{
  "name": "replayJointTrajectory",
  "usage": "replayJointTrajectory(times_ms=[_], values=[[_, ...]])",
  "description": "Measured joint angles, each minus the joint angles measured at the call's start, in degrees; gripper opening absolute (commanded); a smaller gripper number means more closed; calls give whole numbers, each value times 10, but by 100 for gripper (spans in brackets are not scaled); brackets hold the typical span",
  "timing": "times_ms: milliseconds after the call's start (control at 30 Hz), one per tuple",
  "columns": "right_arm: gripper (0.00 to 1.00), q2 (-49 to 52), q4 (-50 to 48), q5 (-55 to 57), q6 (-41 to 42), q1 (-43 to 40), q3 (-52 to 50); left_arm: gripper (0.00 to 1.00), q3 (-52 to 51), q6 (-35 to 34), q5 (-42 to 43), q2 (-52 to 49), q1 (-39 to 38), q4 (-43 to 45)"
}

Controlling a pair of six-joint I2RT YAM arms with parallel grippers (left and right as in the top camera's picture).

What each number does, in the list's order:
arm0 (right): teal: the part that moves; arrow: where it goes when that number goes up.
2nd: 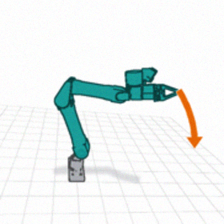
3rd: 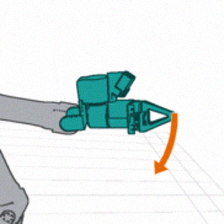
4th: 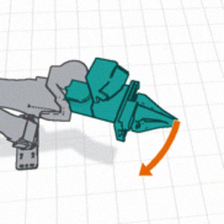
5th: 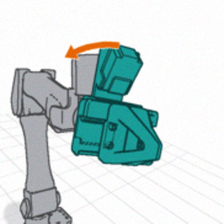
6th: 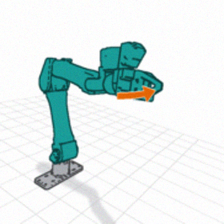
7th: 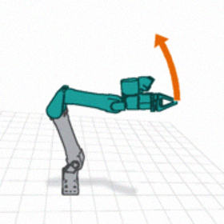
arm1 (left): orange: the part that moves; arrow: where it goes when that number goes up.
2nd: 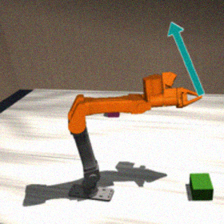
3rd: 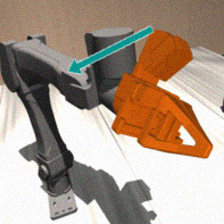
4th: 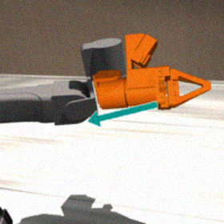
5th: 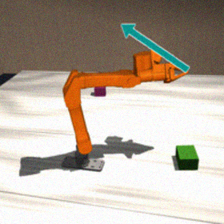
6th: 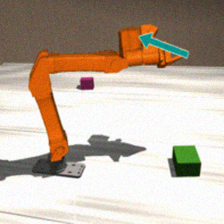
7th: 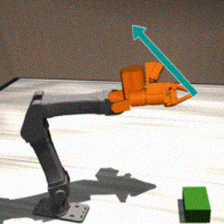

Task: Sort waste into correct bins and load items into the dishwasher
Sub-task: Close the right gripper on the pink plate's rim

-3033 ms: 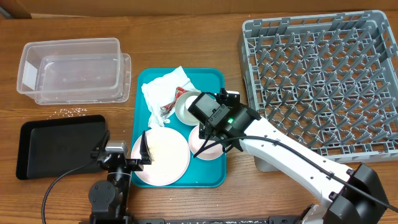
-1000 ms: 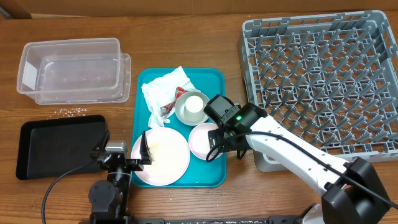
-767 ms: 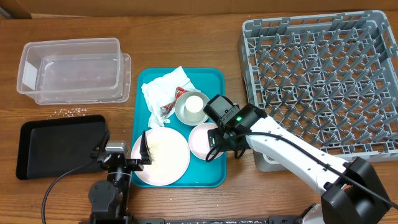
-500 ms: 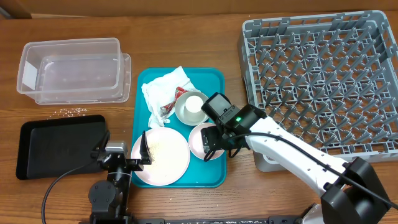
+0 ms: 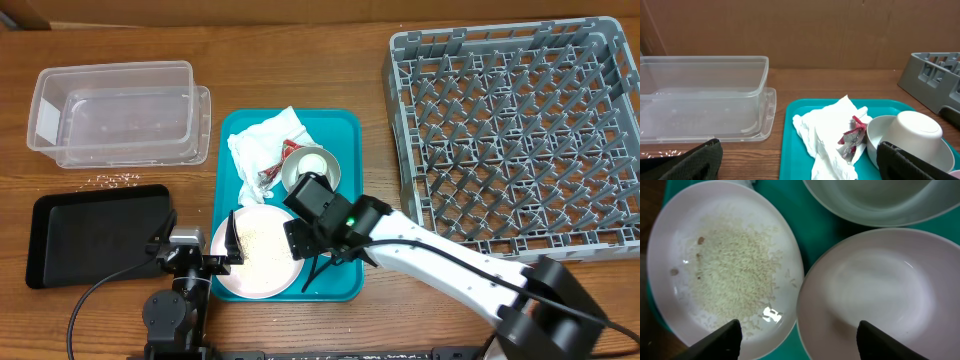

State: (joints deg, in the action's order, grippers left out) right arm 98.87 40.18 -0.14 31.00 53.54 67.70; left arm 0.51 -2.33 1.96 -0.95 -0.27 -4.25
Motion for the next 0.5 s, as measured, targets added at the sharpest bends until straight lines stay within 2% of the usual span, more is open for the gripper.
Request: replayJointTrajectory(times_ms=[233, 433, 500], values=[[63, 44, -16, 9, 4, 8, 0, 100, 0, 0, 0, 0, 0, 0], [40, 44, -18, 16, 4, 14, 0, 100, 0, 0, 0, 0, 0, 0], [38, 44, -16, 18, 8, 14, 0, 100, 0, 0, 0, 0, 0, 0]])
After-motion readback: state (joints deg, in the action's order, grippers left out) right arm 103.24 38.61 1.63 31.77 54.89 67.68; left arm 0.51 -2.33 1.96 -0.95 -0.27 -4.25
